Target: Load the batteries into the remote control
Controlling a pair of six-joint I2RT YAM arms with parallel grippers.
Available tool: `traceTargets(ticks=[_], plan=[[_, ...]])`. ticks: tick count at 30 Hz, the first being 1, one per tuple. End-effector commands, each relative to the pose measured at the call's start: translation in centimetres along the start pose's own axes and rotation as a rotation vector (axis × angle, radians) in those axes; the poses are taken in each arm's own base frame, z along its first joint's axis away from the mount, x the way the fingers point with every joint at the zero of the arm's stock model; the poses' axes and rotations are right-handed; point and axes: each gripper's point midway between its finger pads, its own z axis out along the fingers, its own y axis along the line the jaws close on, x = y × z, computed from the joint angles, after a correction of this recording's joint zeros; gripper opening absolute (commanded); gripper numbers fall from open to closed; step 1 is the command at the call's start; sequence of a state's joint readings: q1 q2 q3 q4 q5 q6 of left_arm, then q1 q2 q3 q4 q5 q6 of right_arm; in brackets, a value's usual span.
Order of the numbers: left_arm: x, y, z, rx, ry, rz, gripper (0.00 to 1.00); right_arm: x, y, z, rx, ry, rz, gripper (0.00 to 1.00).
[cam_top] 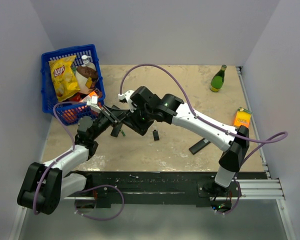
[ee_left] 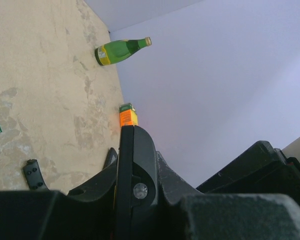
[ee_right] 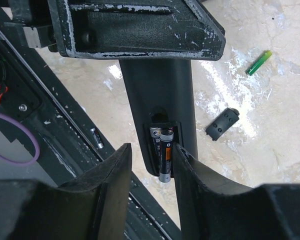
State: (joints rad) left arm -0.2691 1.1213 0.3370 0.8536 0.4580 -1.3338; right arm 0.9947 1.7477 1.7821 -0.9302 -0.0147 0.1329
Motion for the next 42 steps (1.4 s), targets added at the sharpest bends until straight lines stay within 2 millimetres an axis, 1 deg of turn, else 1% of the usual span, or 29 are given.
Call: traceTargets(ticks=[1, 7, 13, 16, 17, 18, 19, 20, 21, 22, 23, 24, 25, 26, 27, 28, 29, 30, 31, 32, 34, 38, 42], plan=[[0.9, -2.6, -0.8, 0.111, 0.033, -0.016, 0.0, -2.1, -1.6, -1.3, 0.07, -0.076, 0.007, 0.43], [1.2, -1.7, -1.2, 0.102, 0.028, -0.058, 0.0, -3.3, -2.6, -2.9, 0.13, -0.137, 0.007, 0.46], [1.4, -1.6, -1.4, 0.11, 0.031, -0.078, 0.0, -4.0, -3.5, -3.6, 0.179, -0.16, 0.0, 0.49], [1.5, -1.7, -1.5, 0.113, 0.029, -0.08, 0.0, -4.2, -3.5, -3.7, 0.179, -0.172, 0.002, 0.5], [1.4, -1.7, -1.5, 0.115, 0.025, -0.079, 0.0, -4.4, -3.5, -4.3, 0.177, -0.191, 0.011, 0.51], [1.5, -1.6, -1.6, 0.113, 0.025, -0.081, 0.0, -4.5, -3.4, -4.5, 0.173, -0.202, 0.014, 0.51], [1.5, -1.6, -1.7, 0.113, 0.024, -0.089, 0.0, -4.6, -3.2, -4.6, 0.162, -0.218, 0.025, 0.53], [1.5, -1.7, -1.7, 0.121, 0.023, -0.089, 0.0, -4.8, -2.7, -5.7, 0.127, -0.251, 0.031, 0.54], [1.5, -1.6, -1.8, 0.12, 0.023, -0.094, 0.0, -4.9, -2.3, -6.2, 0.101, -0.272, 0.036, 0.55], [1.5, -1.5, -1.8, 0.121, 0.022, -0.104, 0.0, -4.7, -2.4, -6.0, 0.083, -0.285, 0.054, 0.57], [1.5, -1.8, -1.9, 0.134, 0.021, -0.104, 0.0, -4.6, -2.4, -6.3, 0.064, -0.299, 0.064, 0.58], [1.6, -1.7, -2.0, 0.135, 0.019, -0.111, 0.0, -4.7, -1.8, -8.1, 0.013, -0.344, 0.072, 0.6], [1.6, -1.8, -2.1, 0.141, 0.019, -0.128, 0.0, -4.2, -2.6, -7.5, 0.017, -0.357, 0.101, 0.63], [1.5, -2.0, -2.2, 0.157, 0.012, -0.131, 0.0, -4.0, -2.4, -8.0, -0.023, -0.38, 0.113, 0.64], [1.6, -1.9, -2.3, 0.155, 0.012, -0.141, 0.0, -3.8, -1.8, -9.4, -0.083, -0.418, 0.122, 0.66], [1.6, -2.0, -2.4, 0.161, 0.008, -0.149, 0.0, -3.0, -2.7, -8.9, -0.1, -0.429, 0.168, 0.67], [1.5, -2.2, -2.4, 0.17, 0.004, -0.146, 0.0, -2.8, -2.7, -9.1, -0.127, -0.446, 0.18, 0.7], [1.5, -2.1, -2.4, 0.169, 0.001, -0.148, 0.0, -2.5, -2.3, -10.3, -0.172, -0.477, 0.18, 0.71], [1.4, -2.3, -2.5, 0.176, 0.0, -0.148, 0.0, -1.8, -2.1, -9.6, -0.194, -0.481, 0.203, 0.73], [1.4, -2.4, -2.5, 0.177, -0.003, -0.147, 0.0, -1.5, -1.9, -9.6, -0.211, -0.486, 0.212, 0.76], [1.3, -2.5, -2.5, 0.18, -0.006, -0.15, 0.0, -0.8, -1.4, -9.5, -0.246, -0.495, 0.235, 0.77], [1.0, -2.8, -2.4, 0.188, -0.015, -0.147, 0.0, 0.0, -0.3, -9.1, -0.322, -0.513, 0.269, 0.8], [0.8, -3.2, -2.3, 0.197, -0.021, -0.144, 0.0, 0.4, 0.2, -8.0, -0.367, -0.512, 0.305, 0.8]])
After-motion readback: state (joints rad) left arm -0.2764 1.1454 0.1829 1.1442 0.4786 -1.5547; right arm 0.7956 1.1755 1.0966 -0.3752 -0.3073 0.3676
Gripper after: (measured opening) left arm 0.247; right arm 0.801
